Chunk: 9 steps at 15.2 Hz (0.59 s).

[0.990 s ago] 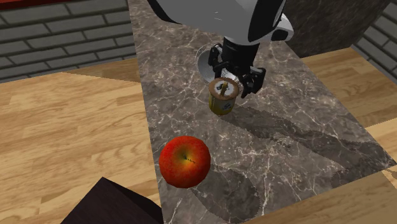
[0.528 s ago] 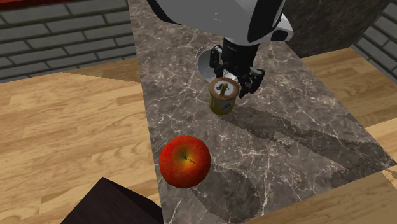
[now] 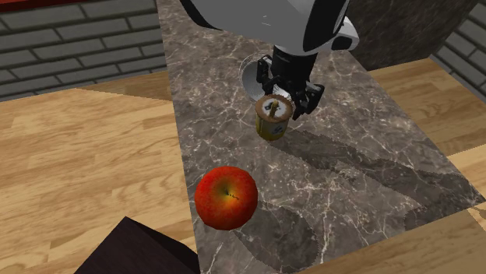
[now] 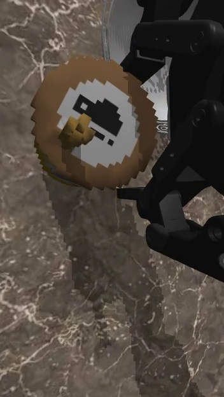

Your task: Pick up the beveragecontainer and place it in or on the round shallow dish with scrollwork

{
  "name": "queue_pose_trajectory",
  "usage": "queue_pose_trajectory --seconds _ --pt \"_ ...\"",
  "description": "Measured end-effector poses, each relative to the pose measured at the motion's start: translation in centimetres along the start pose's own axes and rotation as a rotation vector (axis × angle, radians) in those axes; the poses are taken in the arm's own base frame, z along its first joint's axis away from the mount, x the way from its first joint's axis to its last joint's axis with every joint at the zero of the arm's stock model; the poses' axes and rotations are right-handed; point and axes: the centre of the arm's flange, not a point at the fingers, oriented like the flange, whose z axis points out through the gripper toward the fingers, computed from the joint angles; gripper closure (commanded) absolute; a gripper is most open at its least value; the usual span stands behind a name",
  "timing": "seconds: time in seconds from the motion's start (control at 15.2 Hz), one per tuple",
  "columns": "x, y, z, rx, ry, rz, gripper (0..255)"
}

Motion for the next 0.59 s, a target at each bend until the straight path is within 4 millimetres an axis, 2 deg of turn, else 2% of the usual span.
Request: queue_pose_trajectory --seconds 0.26,0.59 --pt "0.0 0.0 -1.0 -0.001 -0.003 0.000 255" --pt "0.0 0.0 -3.6 -0.001 -0.003 0.000 255"
